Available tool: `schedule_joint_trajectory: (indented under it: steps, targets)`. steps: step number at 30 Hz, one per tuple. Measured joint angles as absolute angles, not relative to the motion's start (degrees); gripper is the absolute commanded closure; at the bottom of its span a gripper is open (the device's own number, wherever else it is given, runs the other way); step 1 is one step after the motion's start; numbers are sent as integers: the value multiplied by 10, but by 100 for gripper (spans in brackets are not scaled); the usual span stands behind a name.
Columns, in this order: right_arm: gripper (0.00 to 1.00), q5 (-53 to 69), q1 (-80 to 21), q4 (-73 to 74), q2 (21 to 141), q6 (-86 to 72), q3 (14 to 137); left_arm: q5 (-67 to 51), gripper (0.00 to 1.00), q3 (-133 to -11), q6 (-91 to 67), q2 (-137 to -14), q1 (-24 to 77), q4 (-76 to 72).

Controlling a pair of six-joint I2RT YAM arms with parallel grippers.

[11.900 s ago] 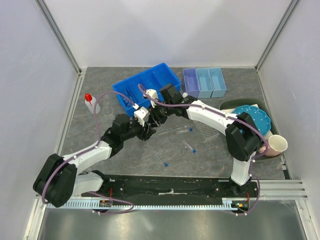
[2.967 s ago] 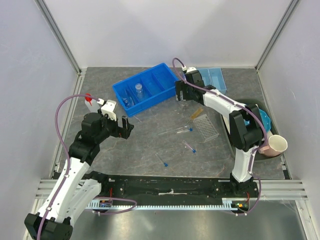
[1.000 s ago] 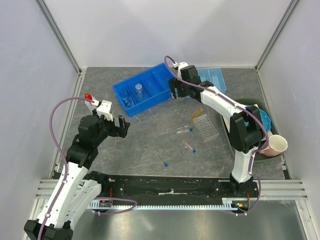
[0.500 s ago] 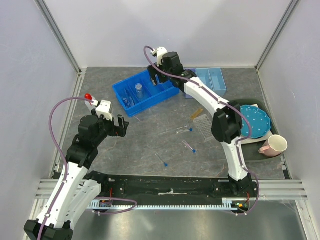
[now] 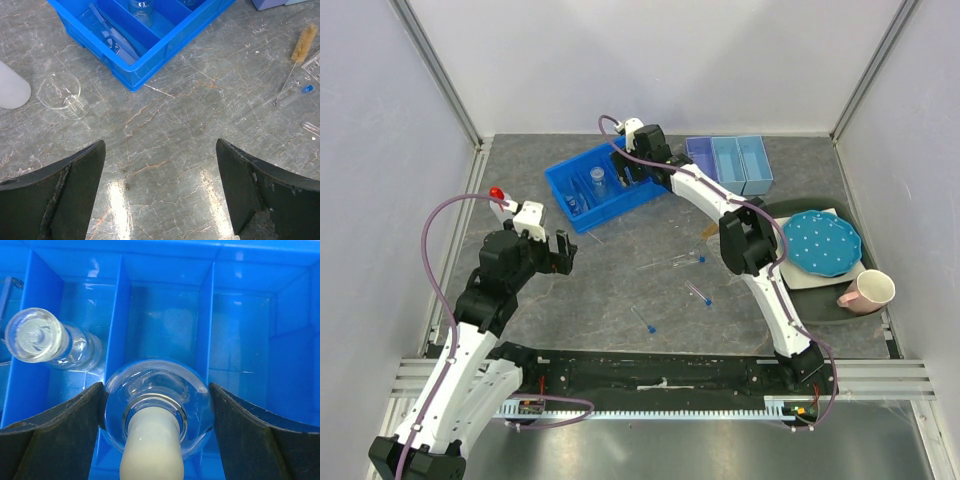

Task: Organize the chemistry lab equipment

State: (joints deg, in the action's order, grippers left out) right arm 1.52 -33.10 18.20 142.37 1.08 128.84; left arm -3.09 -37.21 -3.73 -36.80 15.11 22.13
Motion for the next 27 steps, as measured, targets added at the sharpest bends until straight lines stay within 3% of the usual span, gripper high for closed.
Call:
schedule_joint_trajectory:
  steps: [9, 12, 13, 27]
  targets:
    - [25, 16, -331, 166, 1444, 8, 1292, -31, 3, -372, -37, -371, 151, 222]
    - [14, 15, -331, 164, 1444, 9, 1292, -31, 3, -372, -37, -371, 151, 222]
    - [2, 15, -331, 164, 1444, 9, 1292, -31, 3, -372, -37, -371, 151, 221]
    - [2, 15, -331, 146, 1444, 11, 1289, -31, 3, -372, -37, -369, 151, 222]
